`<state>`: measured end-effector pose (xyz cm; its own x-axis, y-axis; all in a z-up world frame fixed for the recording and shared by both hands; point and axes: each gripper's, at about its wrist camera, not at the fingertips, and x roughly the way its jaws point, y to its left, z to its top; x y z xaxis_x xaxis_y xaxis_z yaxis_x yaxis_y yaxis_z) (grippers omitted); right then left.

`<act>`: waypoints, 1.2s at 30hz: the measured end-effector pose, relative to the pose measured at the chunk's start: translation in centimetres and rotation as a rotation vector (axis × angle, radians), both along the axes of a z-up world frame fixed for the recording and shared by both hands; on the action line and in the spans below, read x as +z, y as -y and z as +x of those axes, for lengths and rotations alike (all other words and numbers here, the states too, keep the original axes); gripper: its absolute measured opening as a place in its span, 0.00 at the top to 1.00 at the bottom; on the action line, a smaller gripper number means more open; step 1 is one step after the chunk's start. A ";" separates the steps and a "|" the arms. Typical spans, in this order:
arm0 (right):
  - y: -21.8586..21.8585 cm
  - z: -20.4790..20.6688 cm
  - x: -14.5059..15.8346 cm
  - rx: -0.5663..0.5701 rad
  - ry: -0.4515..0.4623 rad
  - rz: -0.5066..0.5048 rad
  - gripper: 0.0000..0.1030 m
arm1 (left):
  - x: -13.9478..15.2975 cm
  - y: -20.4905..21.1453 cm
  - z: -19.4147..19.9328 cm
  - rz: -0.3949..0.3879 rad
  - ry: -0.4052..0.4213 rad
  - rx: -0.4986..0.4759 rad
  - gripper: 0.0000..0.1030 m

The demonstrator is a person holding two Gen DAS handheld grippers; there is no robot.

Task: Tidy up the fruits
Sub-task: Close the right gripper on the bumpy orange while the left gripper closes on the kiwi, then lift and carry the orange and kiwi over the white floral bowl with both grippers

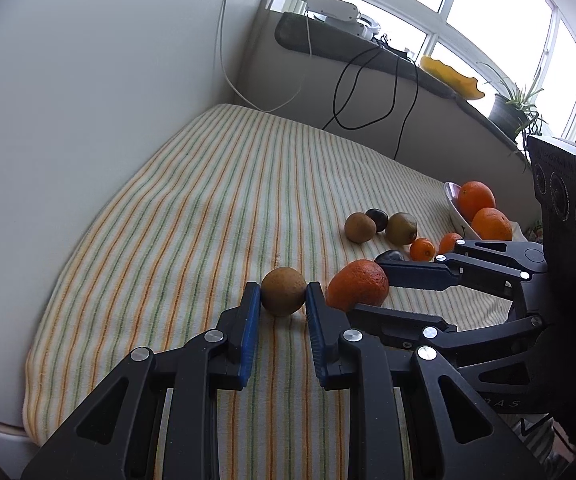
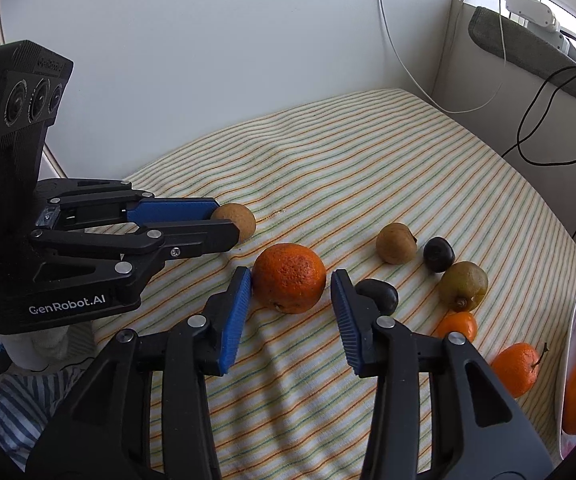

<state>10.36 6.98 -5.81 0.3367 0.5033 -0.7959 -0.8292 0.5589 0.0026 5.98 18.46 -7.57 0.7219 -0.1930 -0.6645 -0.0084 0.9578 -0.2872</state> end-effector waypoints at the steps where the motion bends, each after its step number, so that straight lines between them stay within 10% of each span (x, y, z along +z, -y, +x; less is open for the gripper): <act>1: 0.0 -0.1 0.0 -0.003 0.004 0.003 0.60 | 0.0 -0.1 0.0 -0.001 0.000 0.002 0.79; 36: 19.4 1.0 7.8 -0.371 0.074 0.247 0.62 | 5.4 11.6 4.1 -0.006 0.112 -0.198 0.79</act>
